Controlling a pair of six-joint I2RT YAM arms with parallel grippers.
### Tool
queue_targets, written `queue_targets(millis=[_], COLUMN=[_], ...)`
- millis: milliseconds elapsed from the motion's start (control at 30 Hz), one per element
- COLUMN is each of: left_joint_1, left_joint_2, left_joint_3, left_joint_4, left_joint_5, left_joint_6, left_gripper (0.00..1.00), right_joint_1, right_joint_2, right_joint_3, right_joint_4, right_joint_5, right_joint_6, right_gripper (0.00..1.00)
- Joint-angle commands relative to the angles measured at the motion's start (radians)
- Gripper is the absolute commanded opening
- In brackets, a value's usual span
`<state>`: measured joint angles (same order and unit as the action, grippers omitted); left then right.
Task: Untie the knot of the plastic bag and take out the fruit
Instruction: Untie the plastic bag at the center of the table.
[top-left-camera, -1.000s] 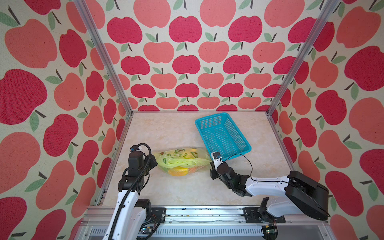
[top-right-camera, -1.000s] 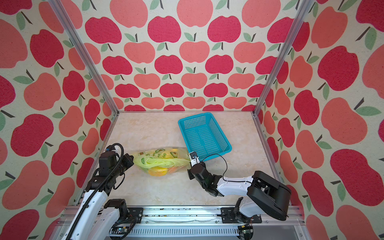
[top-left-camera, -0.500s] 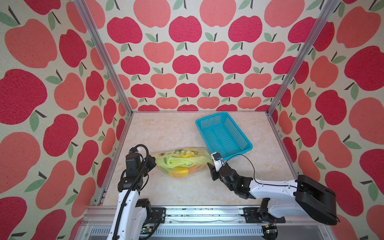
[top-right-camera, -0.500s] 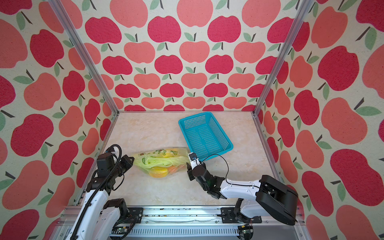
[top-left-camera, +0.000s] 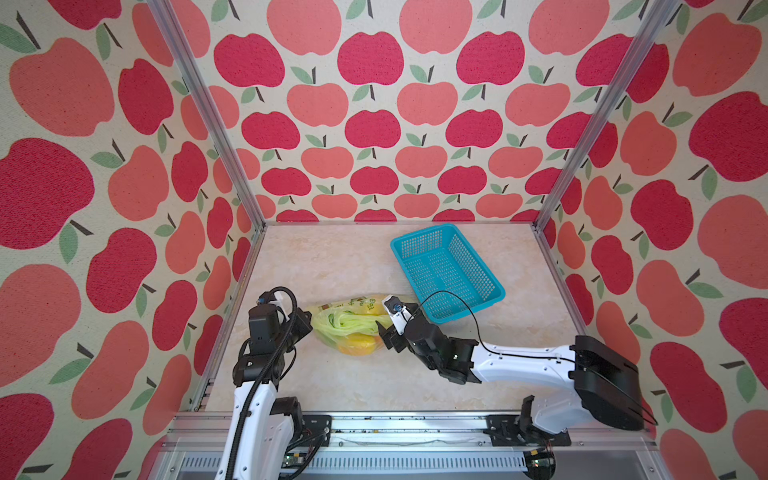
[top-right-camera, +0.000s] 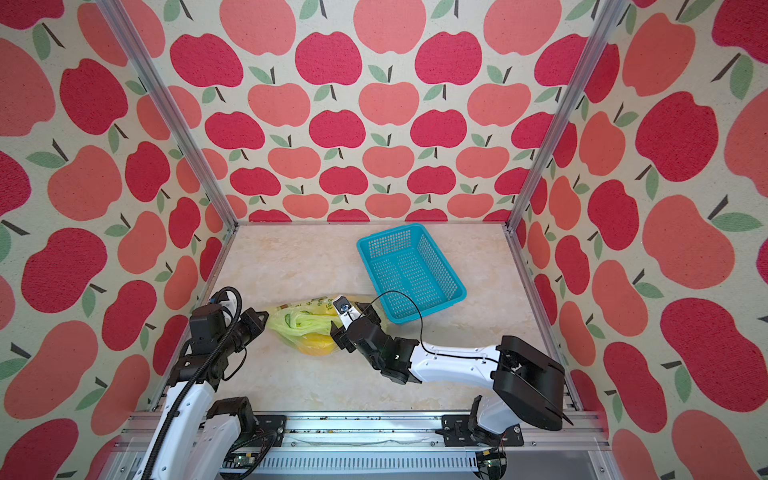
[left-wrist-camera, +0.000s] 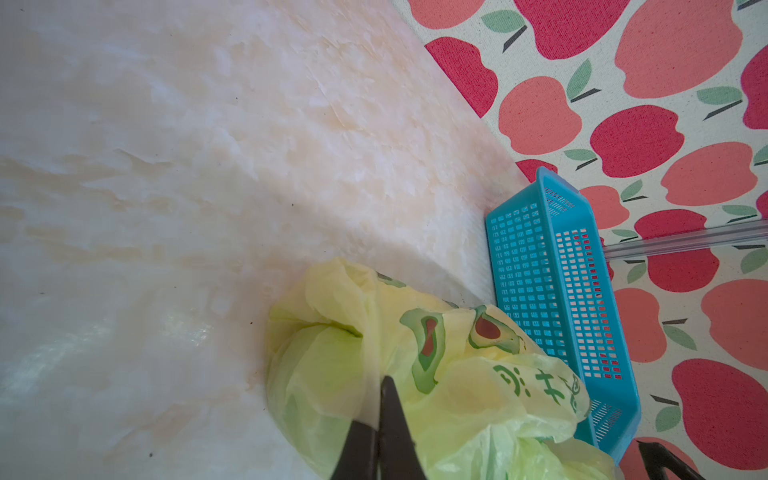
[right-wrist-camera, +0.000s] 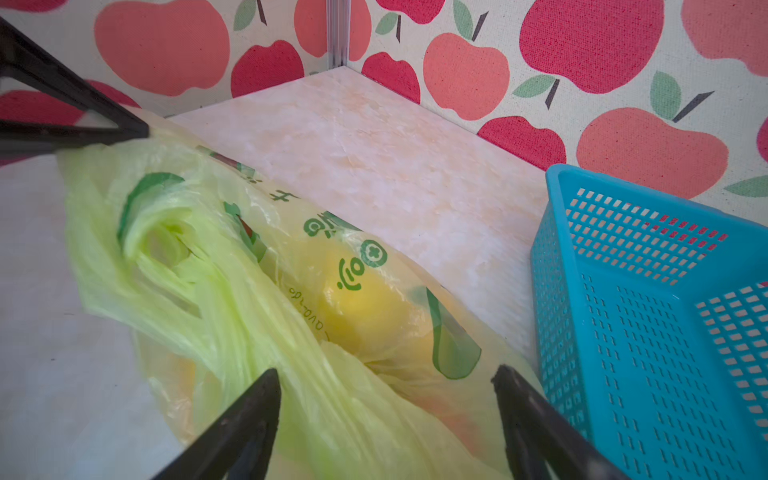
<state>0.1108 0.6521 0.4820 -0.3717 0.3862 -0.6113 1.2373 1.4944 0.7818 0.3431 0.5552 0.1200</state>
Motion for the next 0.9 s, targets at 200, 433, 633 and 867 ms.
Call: queue_targets(millis=[200,433,633,867], left_joint_1=[0.004,0.086,0.109,0.095], left_joint_2=[-0.012,-0.02,0.008,-0.002], left_joint_3=[0.023,-0.031,-0.028,0.034], left_joint_4=[-0.013,0.046,0.085,-0.004], left_joint_5=[-0.007,0.033,0.108,0.063], left_joint_6=[0.009,-0.031,-0.025,0.02], left_gripper=[0.0,0.0,0.0,0.62], right_joint_1=[-0.069,-0.136,-0.13,-0.121], right_joint_2=[-0.061,-0.182,-0.178,-0.181], right_joint_3=[-0.1,-0.26,-0.243,-0.201], right_joint_4=[0.018,0.086,0.083,0.069], right_joint_5=[0.027,0.035,-0.014,-0.033], right_joint_6=[0.08,0.215,0.188,0.128], right_gripper=[0.06,0.06,0.12,0.57])
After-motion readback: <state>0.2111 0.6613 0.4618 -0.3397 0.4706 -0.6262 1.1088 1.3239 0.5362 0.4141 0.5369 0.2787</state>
